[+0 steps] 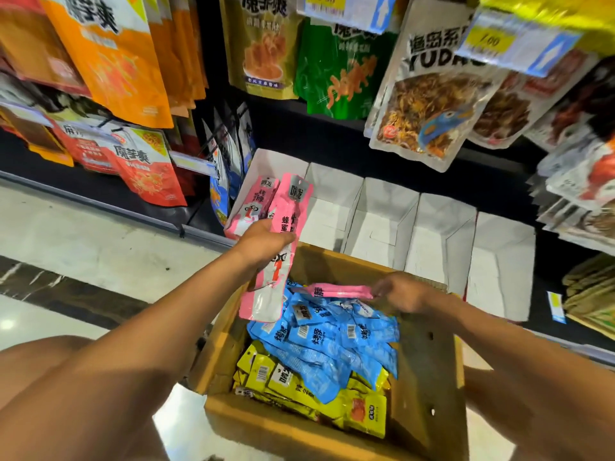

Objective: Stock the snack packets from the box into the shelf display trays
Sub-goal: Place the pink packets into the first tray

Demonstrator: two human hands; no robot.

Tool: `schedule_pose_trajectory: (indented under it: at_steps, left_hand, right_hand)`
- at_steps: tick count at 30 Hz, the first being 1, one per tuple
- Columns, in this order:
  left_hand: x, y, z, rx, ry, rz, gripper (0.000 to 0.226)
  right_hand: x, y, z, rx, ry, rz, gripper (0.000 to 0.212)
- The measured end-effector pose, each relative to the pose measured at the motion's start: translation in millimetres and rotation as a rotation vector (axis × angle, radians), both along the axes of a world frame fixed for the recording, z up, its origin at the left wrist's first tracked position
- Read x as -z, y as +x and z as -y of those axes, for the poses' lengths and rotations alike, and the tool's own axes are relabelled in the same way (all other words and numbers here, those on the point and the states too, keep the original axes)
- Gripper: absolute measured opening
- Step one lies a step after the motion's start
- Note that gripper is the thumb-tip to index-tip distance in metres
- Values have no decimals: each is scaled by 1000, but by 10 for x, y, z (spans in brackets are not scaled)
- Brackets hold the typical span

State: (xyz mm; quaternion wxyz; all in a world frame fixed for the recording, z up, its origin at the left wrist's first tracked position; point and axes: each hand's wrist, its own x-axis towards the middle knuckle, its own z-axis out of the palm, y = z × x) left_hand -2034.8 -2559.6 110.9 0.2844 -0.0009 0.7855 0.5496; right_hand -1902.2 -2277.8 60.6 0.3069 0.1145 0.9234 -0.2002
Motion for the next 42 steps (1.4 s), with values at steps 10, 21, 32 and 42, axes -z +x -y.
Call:
schedule_pose_trajectory:
  at_steps: [10, 21, 32, 42]
  left_hand:
    - [-246, -153, 106, -227, 101, -92, 51]
    - [-126, 63, -312, -109, 478, 225, 36]
    - [86, 94, -621, -67, 404, 229, 45]
    - [77, 120, -778, -159, 310, 164, 27]
  right_hand:
    - [-921, 175, 98, 444, -577, -239, 34]
    - [-782, -134, 276, 725, -1320, -111, 34]
    - [-640, -292, 383, 758, -1008, -237, 23]
    - [-656, -394, 456, 790, -863, -562, 23]
